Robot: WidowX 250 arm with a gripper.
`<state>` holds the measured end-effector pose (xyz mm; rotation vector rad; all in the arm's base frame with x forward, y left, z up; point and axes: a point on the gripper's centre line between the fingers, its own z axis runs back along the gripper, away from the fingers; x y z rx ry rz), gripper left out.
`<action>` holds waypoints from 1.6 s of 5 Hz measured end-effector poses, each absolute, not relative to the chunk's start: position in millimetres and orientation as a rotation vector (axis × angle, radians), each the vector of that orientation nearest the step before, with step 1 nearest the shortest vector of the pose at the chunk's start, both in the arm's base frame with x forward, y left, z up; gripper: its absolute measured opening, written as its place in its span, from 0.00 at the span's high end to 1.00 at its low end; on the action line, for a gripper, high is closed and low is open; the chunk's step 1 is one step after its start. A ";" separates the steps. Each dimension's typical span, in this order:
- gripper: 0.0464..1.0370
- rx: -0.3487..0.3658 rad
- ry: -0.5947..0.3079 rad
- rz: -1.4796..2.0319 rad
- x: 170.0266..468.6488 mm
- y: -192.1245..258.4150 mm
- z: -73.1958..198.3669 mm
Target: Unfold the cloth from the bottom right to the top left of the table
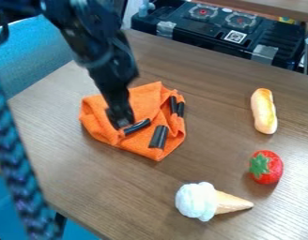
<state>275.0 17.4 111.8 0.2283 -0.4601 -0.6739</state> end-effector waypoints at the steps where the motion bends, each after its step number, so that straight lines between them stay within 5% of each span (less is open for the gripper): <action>1: 0.04 0.365 -0.503 -0.649 277.9 10.7 104.5; 5: 0.09 0.458 -0.402 -0.689 284.5 18.0 72.7; 8: 0.89 0.460 -0.382 -0.711 284.4 18.2 69.5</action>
